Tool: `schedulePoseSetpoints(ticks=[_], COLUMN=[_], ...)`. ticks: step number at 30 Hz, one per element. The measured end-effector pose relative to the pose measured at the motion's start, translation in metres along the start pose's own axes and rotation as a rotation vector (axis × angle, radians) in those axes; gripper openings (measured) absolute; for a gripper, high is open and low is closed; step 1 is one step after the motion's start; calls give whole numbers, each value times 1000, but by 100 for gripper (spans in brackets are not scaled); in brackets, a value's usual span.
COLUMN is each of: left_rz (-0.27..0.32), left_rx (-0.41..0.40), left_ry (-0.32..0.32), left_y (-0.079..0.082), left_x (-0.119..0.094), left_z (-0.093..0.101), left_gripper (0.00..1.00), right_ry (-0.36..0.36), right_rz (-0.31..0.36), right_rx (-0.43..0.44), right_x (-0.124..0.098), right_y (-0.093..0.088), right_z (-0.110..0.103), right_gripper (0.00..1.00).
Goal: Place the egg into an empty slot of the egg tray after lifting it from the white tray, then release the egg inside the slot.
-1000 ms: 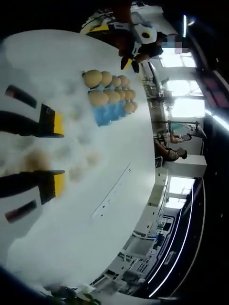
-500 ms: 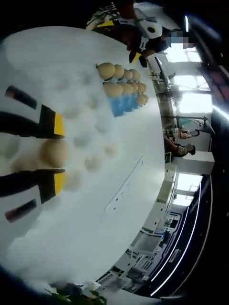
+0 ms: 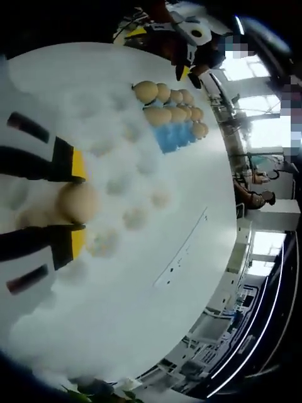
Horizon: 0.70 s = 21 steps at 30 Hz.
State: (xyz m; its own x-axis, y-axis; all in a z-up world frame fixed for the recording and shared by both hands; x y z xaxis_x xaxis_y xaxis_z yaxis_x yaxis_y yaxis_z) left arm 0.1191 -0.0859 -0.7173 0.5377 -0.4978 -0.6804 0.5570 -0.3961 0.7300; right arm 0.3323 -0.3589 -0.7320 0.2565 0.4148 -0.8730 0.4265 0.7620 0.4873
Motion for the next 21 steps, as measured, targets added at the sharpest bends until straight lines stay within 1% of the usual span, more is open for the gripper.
schedulePoseSetpoints(ticks=[1, 2, 4, 6, 8, 10, 14, 18, 21], left_rz=[0, -1, -5, -7, -1, 1, 3, 9, 12], left_rx=[1, 2, 4, 7, 9, 8, 11, 7, 3], left_ry=[1, 1, 2, 5, 12, 13, 21, 25, 32], left_y=[0, 0, 0, 0, 2, 3, 4, 5, 5], left_x=[0, 0, 0, 0, -1, -2, -5, -8, -10], left_z=[0, -1, -1, -2, -1, 0, 0, -2, -3], left_gripper=[100, 100, 100, 100, 100, 100, 100, 100, 100], right_ry=[-1, -8, -12, -18, -18, -15, -35, -50, -66], right_rz=[-15, -33, -57, -72, -82, -79, -83, -74, -54], right_rx=[3, -11, 8, 3, 41, 68, 35, 44, 53], right_x=[1, 1, 2, 3, 3, 2, 1, -2, -6], right_y=[1, 2, 4, 5, 5, 4, 5, 4, 5], right_z=[0, -1, -1, -1, 1, 2, -1, -2, -5], right_gripper=[28, 28, 28, 28, 27, 27, 27, 27, 27])
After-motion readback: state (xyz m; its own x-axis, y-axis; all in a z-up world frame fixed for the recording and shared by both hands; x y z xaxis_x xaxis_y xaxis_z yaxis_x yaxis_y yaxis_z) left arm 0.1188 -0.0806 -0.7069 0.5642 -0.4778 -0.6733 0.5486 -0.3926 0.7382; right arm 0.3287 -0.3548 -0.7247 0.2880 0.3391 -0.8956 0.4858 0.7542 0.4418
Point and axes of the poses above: the point that each gripper's makers call its tool centre point, and the gripper's own axes: x roughly forward along the fingers, z roughly to its right, y roughly out of its top, the point moved 7 cm from there along -x, roughly backward along the fingers, and after that the axes turned 12 degrees about -z, right-handed, at the moved point
